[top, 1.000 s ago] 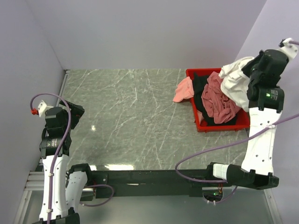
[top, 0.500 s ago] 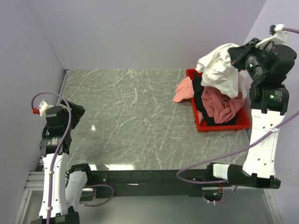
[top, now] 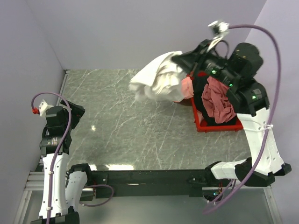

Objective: Fold and stack the t-shirts
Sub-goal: Move the tshirt to the center of the board

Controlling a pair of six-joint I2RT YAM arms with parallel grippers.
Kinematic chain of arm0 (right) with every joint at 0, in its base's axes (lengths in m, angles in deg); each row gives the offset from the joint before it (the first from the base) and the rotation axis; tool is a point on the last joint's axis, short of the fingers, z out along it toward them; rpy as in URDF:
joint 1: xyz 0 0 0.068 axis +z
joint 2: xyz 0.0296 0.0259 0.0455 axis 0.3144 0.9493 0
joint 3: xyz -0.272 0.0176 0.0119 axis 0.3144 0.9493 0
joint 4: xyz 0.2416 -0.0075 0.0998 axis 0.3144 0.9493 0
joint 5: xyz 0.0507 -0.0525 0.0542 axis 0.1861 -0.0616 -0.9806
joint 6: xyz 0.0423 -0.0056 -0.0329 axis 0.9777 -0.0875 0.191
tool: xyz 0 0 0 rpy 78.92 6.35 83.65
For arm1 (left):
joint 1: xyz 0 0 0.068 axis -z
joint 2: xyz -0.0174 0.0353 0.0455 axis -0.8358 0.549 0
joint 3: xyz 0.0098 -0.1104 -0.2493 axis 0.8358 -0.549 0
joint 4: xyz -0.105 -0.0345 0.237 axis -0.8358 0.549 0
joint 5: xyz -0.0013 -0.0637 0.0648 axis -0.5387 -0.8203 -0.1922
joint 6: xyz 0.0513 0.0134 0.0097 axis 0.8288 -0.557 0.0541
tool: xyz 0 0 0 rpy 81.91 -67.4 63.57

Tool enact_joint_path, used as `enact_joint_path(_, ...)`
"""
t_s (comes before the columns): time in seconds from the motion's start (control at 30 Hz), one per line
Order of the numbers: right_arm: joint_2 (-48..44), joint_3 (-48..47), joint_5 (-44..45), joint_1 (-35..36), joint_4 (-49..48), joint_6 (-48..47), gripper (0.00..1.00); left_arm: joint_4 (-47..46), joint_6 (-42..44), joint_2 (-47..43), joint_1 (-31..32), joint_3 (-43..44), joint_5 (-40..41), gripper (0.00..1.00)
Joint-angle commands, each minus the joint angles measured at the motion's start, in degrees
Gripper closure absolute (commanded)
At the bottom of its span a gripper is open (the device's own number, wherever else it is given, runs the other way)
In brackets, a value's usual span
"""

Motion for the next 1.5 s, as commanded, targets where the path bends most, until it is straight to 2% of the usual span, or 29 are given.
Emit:
enact_joint_path(0.0, 0.64, 2.82, -5.20, 6.24, -7.61, -2.30, 0.98, -0.69, 0.85, -0.34, -0.41, 0.68, -0.34, 0.00)
enact_joint_path(0.13, 1.87, 12.04, -9.24, 7.67, -16.81, 0.24, 0.96, -0.60, 0.41, -0.60, -0.32, 0.42, 0.62, 0.01)
enact_joint_path(0.23, 4.42, 20.66, -8.11, 7.50, -16.94, -4.03, 0.88, -0.95, 0.41, -0.43, -0.41, 0.15, -0.07, 0.01)
enact_joint_path(0.27, 6.17, 24.94, -3.40, 7.23, -16.15, -5.45, 0.85, -0.87, 0.67, -0.42, -0.41, 0.07, -0.16, 0.00)
enact_joint_path(0.3, 7.14, 27.25, -0.75, 7.14, -14.14, -7.03, 0.77, -0.61, 0.67, 0.01, -0.32, 0.07, -0.08, 0.01)
enact_joint_path(0.37, 10.38, 33.32, 5.66, 6.35, -10.89, -8.18, 0.68, 0.10, 0.41, 0.54, -0.32, 0.15, 0.54, 0.01)
enact_joint_path(0.4, 11.36, 35.16, 13.61, 6.18, -8.09, -8.28, 0.62, 0.27, 0.32, 1.06, -0.41, 0.07, 0.36, 0.01)
enact_joint_path(0.47, 12.94, 40.07, 20.17, 6.00, -6.92, -7.93, 0.54, -0.42, 0.41, 1.42, -0.41, -1.07, -1.65, 0.01)
enact_joint_path(0.5, 13.04, 41.23, 25.16, 6.00, -6.31, -6.97, 0.46, -1.30, 0.41, 1.86, -0.32, -1.51, -2.44, 0.01)
enact_joint_path(0.53, 13.04, 41.94, 25.73, 6.00, -5.78, -6.52, 0.35, -1.57, 0.24, 2.21, -0.41, -2.04, -3.15, 0.01)
enact_joint_path(0.67, 7.88, 46.85, 30.04, 6.09, -6.29, -3.54, 0.27, -4.11, 0.15, 4.14, -0.41, -5.11, -8.07, 0.01)
enact_joint_path(0.7, 6.46, 48.00, 30.04, 6.09, -7.69, -2.23, 0.26, -5.08, 0.58, 4.93, -0.32, -5.82, -12.16, 0.00)
enact_joint_path(0.8, 1.27, 52.40, 29.00, 6.09, -9.46, 0.50, 0.23, -7.98, 0.85, 6.16, -0.06, -8.54, -16.15, 0.01)
enact_joint_path(0.93, -4.18, 60.46, 26.45, 6.18, -13.06, 4.11, 0.18, -9.04, 1.11, 7.83, 3.10, -11.44, -16.16, 0.00)
enact_joint_path(1.03, -7.34, 67.23, 19.16, 6.35, -18.24, 7.10, 0.15, -11.23, -1.69, 9.06, 10.64, -13.55, -14.24, 0.01)
enact_joint_path(1.07, -8.31, 68.91, 16.80, 6.44, -19.64, 7.97, 0.15, -12.80, -3.87, 10.02, 15.62, -14.60, -13.01, 0.01)
enact_joint_path(1.2, -8.49, 74.11, 13.00, 7.67, -26.75, 11.66, 0.13, -11.86, -7.50, 16.26, 23.84, -13.83, -7.12, 0.01)
enact_joint_path(1.47, -0.77, 75.70, 12.20, 9.52, -35.74, 13.78, 0.12, -12.47, -8.38, 25.59, 25.25, -13.56, -5.88, 0.01)
